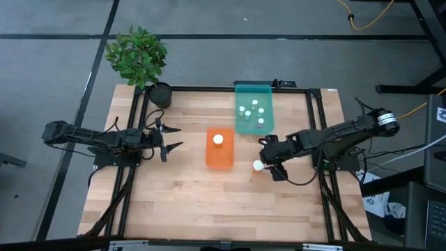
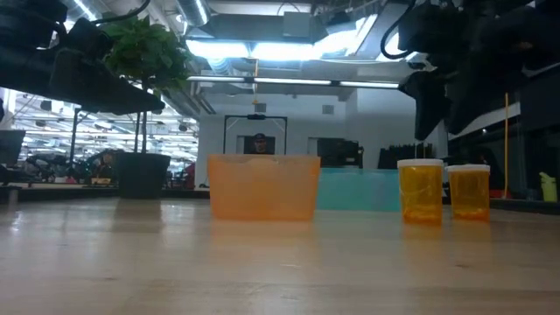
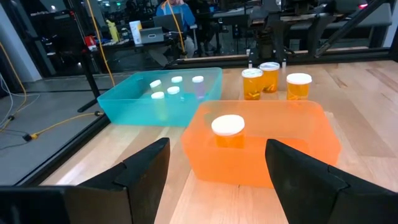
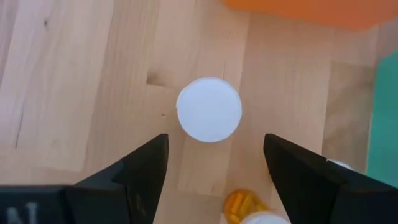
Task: Pick and place medicine bottles into bin by pill shape (circle, oval)
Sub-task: Put the orange capsule bottle into the orange bin
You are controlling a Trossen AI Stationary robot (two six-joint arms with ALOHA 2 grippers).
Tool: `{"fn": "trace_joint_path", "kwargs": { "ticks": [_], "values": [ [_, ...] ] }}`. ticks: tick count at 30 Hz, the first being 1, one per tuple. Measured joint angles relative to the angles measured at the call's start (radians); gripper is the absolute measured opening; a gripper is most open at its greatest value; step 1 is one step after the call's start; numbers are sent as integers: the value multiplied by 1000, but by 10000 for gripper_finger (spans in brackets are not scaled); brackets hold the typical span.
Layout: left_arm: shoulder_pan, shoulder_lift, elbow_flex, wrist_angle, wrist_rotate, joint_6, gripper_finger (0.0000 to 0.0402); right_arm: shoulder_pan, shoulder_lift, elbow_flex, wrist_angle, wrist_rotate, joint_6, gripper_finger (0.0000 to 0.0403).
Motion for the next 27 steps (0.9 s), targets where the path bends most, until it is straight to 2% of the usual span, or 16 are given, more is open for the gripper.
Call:
{"fn": "trace_joint_path", "kwargs": {
  "ticks": [5,11,16,22,27],
  "values": [
    [0,0,0,0,0,0,257,0,14,0,-5,-19,3,284],
    [0,0,0,0,0,0,257,0,91,0,0,-43,1,317],
    [0,0,0,0,0,0,257,0,157,-1,35,-18,-35,321],
    [0,0,0,0,0,0,257,-1,197,-1,166,-1,-96,321],
    [0,0,0,0,0,0,257,-1,198,-1,157,8,-77,321]
  ]
}}
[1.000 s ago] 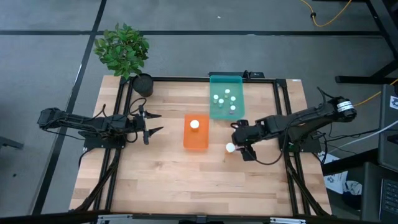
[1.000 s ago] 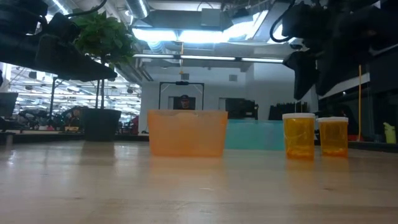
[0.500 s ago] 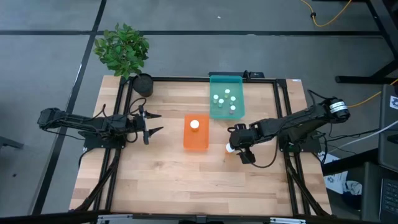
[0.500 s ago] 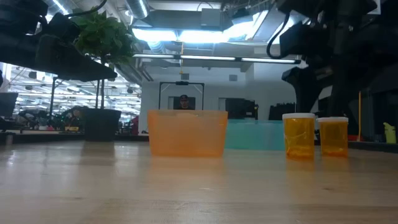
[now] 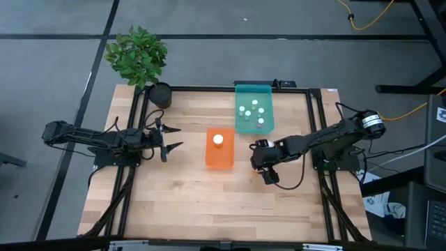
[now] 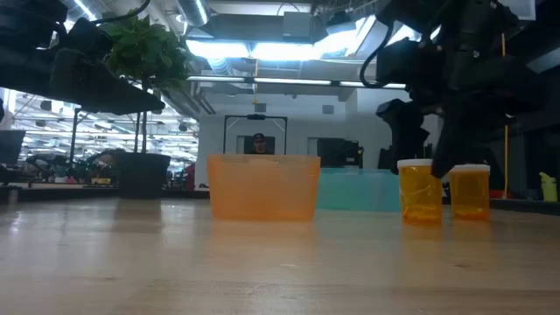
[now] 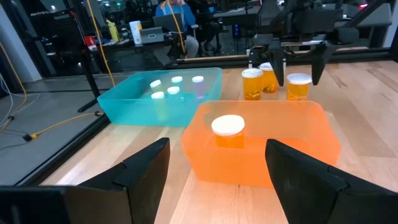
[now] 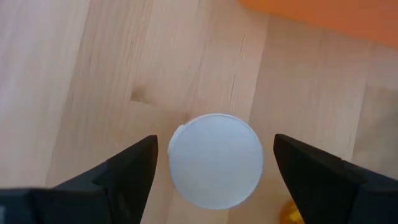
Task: Pick and place medicine bottles into bin by pill shape (circle, oval)
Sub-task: Put the orange capsule bottle into the orange bin
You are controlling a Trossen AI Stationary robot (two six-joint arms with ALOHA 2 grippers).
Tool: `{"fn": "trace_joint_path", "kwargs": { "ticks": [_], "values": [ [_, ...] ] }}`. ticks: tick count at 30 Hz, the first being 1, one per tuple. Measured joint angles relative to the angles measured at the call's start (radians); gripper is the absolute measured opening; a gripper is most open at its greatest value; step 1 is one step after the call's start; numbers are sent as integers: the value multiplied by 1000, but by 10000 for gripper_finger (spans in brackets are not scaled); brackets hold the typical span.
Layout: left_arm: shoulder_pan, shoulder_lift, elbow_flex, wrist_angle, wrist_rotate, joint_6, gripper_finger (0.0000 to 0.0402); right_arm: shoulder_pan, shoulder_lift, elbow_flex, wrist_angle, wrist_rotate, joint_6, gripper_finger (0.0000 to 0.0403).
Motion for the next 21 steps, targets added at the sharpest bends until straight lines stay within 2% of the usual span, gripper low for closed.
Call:
{"fn": "trace_joint_path", "kwargs": {
  "ticks": [8,21],
  "values": [
    [0,0,0,-1,0,0,257,0,52,0,36,1,-9,306],
    [0,0,0,0,0,0,257,0,46,2,31,26,2,237]
  ]
}}
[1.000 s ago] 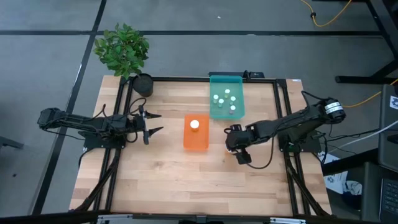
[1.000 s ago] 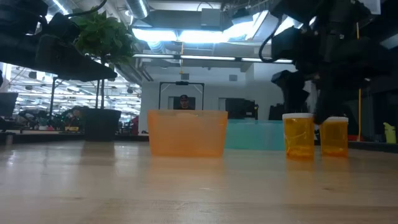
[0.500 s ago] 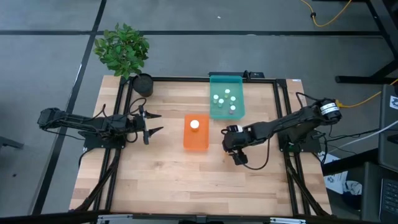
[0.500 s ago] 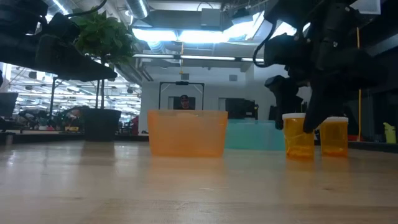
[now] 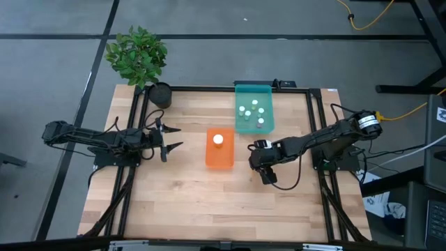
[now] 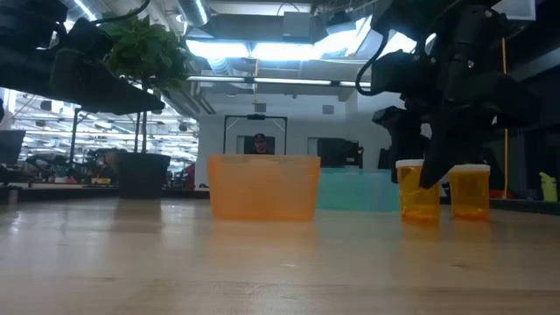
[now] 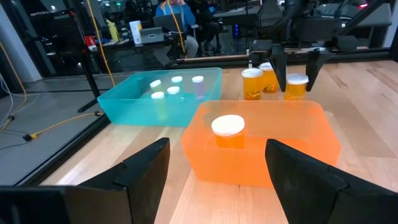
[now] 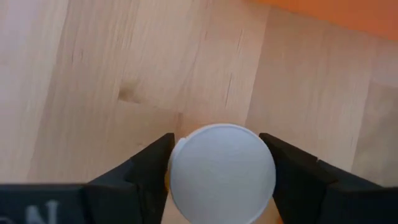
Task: Pick and place medicine bottles into bin by pill shape (circle, oval)
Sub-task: Put the orange capsule bottle into the orange bin
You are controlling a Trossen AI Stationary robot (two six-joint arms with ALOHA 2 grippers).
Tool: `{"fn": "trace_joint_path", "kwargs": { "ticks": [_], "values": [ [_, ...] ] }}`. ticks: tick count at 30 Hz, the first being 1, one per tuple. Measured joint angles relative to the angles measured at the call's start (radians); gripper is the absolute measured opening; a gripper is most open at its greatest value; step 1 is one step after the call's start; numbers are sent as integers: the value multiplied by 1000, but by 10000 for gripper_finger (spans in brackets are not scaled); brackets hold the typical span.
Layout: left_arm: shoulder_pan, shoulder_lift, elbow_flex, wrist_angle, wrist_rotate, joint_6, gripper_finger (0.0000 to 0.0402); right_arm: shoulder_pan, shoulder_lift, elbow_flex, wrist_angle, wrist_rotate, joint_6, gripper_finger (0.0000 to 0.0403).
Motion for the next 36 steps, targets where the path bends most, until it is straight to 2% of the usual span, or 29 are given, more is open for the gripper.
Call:
{"fn": "trace_joint_path", "kwargs": {
  "ticks": [6,12,17,25,36],
  "values": [
    [0,0,0,0,0,0,257,0,-1,113,-109,1,-33,202],
    [0,0,0,0,0,0,257,-22,-1,311,-137,52,-134,212],
    [0,0,0,0,0,0,257,-66,34,451,-119,54,-202,209],
    [0,0,0,-1,0,0,257,-140,219,580,-99,-46,-276,207],
    [0,0,0,-1,0,0,257,-167,421,631,-2,-107,-311,207]
  ]
}}
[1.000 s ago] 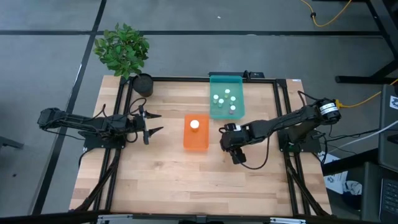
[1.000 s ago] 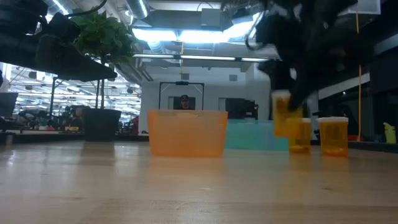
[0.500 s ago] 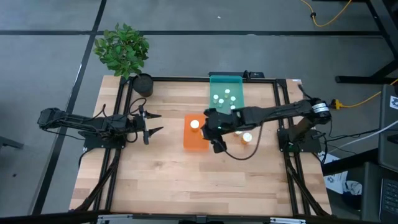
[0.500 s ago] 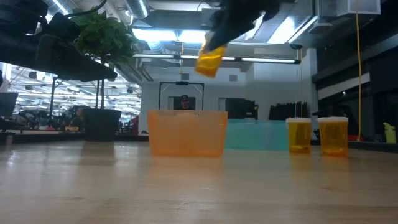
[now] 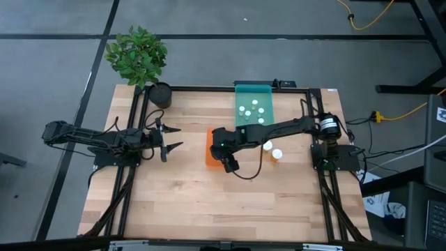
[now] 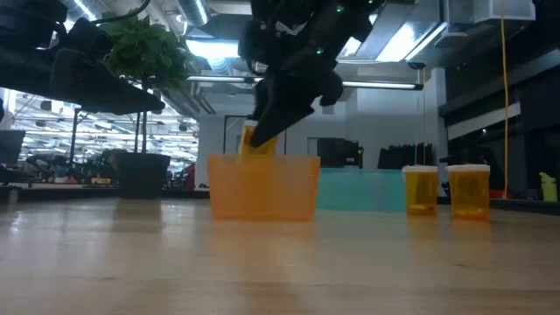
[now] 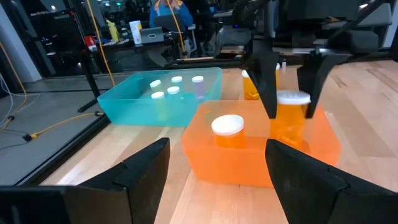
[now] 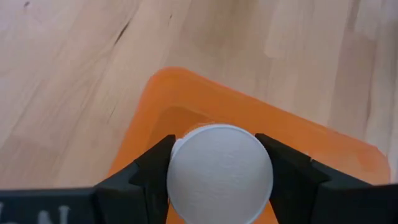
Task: Pick and place medicine bottles into bin by pill shape (circle, oval)
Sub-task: Put the orange capsule bottle into the orange bin
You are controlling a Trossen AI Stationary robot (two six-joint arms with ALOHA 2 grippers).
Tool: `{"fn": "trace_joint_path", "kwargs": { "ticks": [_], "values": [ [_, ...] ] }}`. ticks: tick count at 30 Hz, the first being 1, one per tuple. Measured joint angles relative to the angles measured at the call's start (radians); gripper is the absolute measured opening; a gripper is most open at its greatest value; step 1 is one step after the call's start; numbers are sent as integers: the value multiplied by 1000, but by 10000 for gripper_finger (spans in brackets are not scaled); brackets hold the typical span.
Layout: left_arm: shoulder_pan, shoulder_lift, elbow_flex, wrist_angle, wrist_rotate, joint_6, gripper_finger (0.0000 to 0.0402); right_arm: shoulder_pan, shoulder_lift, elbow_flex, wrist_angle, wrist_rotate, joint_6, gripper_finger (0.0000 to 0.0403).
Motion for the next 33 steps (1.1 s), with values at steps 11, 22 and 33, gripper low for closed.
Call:
{"fn": "trace_joint_path", "kwargs": {
  "ticks": [11,22,33],
  "values": [
    [0,0,0,-1,0,0,257,-2,55,16,36,-7,0,208],
    [0,0,0,-1,0,0,257,-2,56,16,43,-7,24,254],
    [0,0,0,-1,0,0,257,6,35,103,-127,-3,29,273]
  ]
}}
